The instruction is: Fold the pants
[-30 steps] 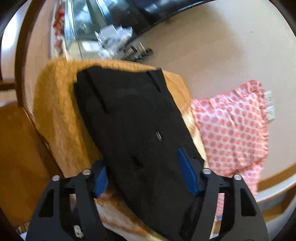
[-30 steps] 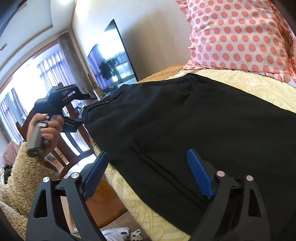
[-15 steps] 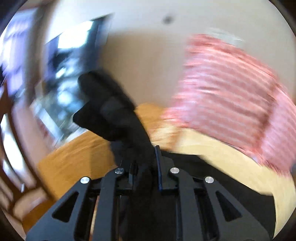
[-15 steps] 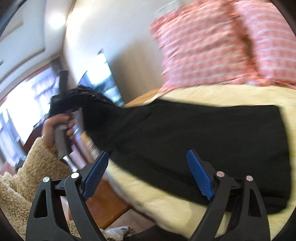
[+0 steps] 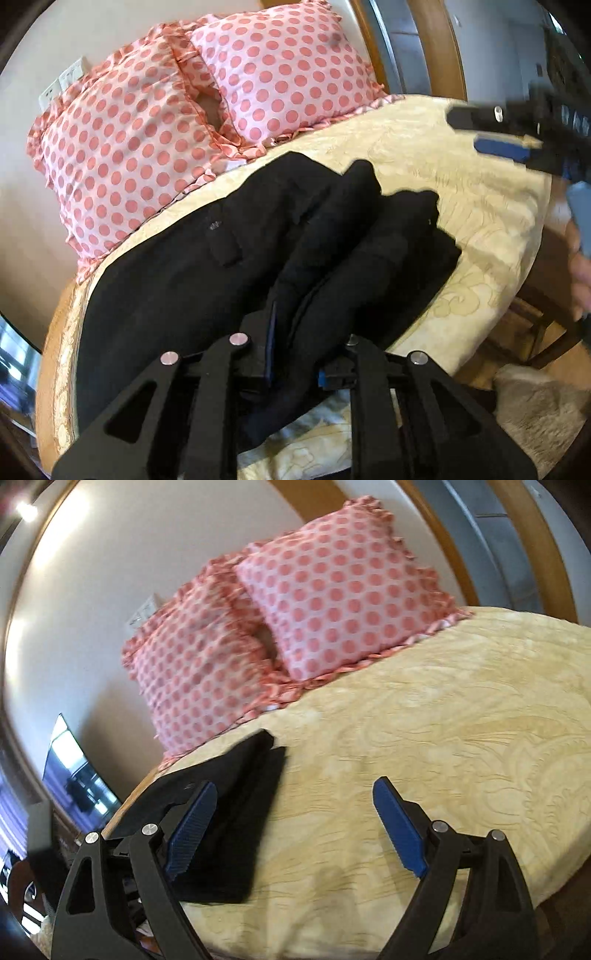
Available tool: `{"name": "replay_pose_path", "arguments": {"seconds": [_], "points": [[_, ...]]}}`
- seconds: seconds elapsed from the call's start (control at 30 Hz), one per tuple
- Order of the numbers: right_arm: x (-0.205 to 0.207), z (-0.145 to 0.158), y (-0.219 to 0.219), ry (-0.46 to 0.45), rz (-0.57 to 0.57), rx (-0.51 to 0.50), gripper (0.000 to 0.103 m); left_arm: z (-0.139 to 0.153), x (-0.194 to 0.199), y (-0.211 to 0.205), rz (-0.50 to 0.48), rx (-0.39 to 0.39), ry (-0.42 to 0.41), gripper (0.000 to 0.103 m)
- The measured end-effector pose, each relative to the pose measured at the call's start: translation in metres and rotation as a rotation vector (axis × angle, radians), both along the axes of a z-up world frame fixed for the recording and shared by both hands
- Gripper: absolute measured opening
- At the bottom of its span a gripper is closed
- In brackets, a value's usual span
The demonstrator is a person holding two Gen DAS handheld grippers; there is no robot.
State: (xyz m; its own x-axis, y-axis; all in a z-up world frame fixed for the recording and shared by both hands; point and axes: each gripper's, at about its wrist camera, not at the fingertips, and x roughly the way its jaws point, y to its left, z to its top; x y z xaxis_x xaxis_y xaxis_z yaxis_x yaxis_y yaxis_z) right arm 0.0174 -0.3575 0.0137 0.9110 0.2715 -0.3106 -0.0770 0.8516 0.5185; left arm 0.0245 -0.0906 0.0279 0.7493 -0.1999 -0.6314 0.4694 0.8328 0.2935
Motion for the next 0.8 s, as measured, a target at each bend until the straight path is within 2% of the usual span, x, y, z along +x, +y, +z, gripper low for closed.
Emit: {"name": "replay_pose_path", "arguments": {"seconds": [0.07,0.2,0.27,0.33,0.4,0.43,0.5,0.57,0.6,0.63,0.7,0.77,0.8], "points": [[0.001,-0.002,-0.001,0.008,-0.002,0.021,0.089,0.012,0.003,0.003,0.017,-0.072,0.021,0.013],[0.006,-0.003,0.006,0.014,0.014,0.014,0.089,0.034,-0.019,-0.008,0.002,-0.147,-0.05,0.013],[0.009,-0.002,0.01,0.015,0.025,0.01,0.089,0.021,-0.021,-0.018,-0.028,-0.126,-0.02,0.013],[0.011,0.001,0.014,0.01,0.037,0.013,0.089,-0.005,-0.013,-0.032,-0.033,-0.061,0.024,0.015],[0.011,0.008,0.018,-0.005,0.056,0.008,0.089,-0.014,-0.026,-0.037,-0.04,0.001,-0.063,0.017],[0.011,0.012,0.02,-0.013,0.069,0.008,0.089,-0.011,-0.03,-0.035,-0.047,0.003,-0.059,0.019],[0.013,0.022,0.029,-0.041,0.132,0.018,0.089,0.001,-0.037,-0.022,-0.088,-0.071,-0.011,0.029],[0.018,0.033,0.043,-0.075,0.23,0.032,0.09,0.018,-0.04,0.004,-0.127,-0.203,0.057,0.044],[0.02,0.037,0.049,-0.086,0.269,0.041,0.092,0.024,-0.038,0.017,-0.115,-0.259,0.069,0.051],[0.023,0.039,0.056,-0.093,0.309,0.055,0.094,0.034,-0.035,0.037,-0.061,-0.323,0.057,0.063],[0.035,0.036,0.069,-0.077,0.389,0.105,0.094,0.04,-0.032,0.059,0.045,-0.375,0.007,0.072],[0.047,0.03,0.077,-0.028,0.417,0.129,0.094,0.039,-0.018,0.084,0.205,-0.367,-0.027,0.077],[0.056,0.022,0.082,0.024,0.424,0.128,0.094,0.036,-0.013,0.091,0.257,-0.353,-0.029,0.078]]}}
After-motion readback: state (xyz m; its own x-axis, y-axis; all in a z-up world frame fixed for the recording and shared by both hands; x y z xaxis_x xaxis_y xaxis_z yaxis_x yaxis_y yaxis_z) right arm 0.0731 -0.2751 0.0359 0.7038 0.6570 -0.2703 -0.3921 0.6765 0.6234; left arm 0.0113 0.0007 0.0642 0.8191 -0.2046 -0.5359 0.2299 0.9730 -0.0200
